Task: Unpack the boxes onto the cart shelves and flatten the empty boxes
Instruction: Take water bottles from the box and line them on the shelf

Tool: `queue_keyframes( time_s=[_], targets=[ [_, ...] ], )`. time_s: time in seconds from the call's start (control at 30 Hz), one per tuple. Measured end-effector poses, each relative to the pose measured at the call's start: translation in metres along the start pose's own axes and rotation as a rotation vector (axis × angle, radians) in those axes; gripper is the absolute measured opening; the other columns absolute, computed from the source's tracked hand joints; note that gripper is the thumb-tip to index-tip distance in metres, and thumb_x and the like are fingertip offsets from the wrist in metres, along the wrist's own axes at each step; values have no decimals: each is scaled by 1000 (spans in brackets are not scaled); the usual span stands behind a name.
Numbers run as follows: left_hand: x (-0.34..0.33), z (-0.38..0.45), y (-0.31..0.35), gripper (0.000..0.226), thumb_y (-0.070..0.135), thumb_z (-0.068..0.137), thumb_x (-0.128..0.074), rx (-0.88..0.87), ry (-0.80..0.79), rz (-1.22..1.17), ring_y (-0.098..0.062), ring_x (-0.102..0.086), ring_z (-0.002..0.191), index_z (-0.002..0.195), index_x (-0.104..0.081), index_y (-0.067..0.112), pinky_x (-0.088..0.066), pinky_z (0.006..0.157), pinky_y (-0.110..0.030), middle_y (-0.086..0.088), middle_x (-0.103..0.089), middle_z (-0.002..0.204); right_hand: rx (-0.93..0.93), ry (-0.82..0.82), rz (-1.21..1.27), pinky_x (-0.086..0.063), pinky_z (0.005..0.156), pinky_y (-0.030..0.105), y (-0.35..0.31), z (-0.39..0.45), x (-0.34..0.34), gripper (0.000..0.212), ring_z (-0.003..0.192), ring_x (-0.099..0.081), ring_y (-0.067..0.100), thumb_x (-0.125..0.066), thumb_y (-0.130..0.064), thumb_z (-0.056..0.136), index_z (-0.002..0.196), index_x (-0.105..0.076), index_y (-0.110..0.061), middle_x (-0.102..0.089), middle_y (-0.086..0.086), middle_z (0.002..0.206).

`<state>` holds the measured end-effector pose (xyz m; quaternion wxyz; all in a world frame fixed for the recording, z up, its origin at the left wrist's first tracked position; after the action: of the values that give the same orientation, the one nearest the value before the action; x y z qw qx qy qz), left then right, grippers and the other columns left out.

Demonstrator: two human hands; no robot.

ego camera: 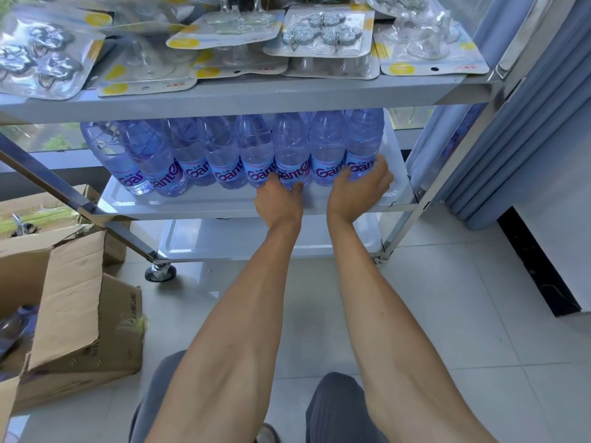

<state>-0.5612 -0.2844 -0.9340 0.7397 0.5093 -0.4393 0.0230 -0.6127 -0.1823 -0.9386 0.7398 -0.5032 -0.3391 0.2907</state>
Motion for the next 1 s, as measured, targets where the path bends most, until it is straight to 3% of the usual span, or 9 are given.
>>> queue_keyframes(
  time_s=[0.1,0.17,0.3,0.5,0.73,0.87,1.0],
  targets=[
    [2,-1,0,35,32,85,-74,-2,-22,-24,-33,-65,98,109,-62,9,-49,80,-36,-9,-70,106,29,-122,54,-50,76,37,2,-27,1,21,83,-58,21,-74,-10,79,96,-63,-4,-64,7,90],
    [8,-3,0,32,29,86,-73,-29,-42,-72,-31,-65,96,108,-63,8,-47,77,-33,-9,-70,105,12,-190,47,-50,73,39,2,-34,0,14,79,-59,23,-74,-10,81,89,-64,-3,-65,8,86],
    [29,-15,-18,25,21,91,-63,-93,-68,-122,-30,-63,94,112,-63,6,-45,75,-32,-13,-69,103,-12,-153,-4,-44,76,30,-8,-39,12,14,90,-58,23,-69,-8,82,95,-65,-8,-67,4,95],
    [88,-30,-57,40,25,96,-56,-63,-59,-78,-31,-60,114,132,-58,7,-46,93,-36,-15,-63,126,-130,-281,-123,-47,90,38,-16,-75,42,28,106,-60,28,-61,-8,85,112,-65,-8,-67,6,114],
    [134,-35,-107,42,28,96,-53,-14,-110,45,-34,-58,113,135,-53,11,-45,90,-40,-15,-57,129,-204,-443,-251,-47,95,40,-17,-121,55,38,113,-59,32,-61,-12,86,124,-61,-10,-66,12,121],
    [184,-49,-122,44,31,98,-52,92,-214,199,-35,-57,115,138,-50,12,-44,90,-41,-15,-55,129,-246,-561,-428,-47,93,40,-54,-157,74,45,113,-58,34,-62,-12,84,128,-59,-12,-63,13,123],
    [257,-56,-92,44,33,100,-49,181,-274,269,-35,-57,116,139,-48,12,-45,94,-43,-17,-58,126,-313,-660,-510,-46,93,41,-123,-182,102,44,115,-56,35,-60,-10,86,129,-57,-11,-62,15,124]
  ],
)
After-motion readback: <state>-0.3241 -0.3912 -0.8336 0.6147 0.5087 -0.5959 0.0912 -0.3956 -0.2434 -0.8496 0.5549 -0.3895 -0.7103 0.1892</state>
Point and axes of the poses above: each hand's wrist, its own z-axis towards the middle knuckle, its own x-axis out of the back of the hand, y = z × x, the point moved 1 cm from there along z, towards the middle knuckle
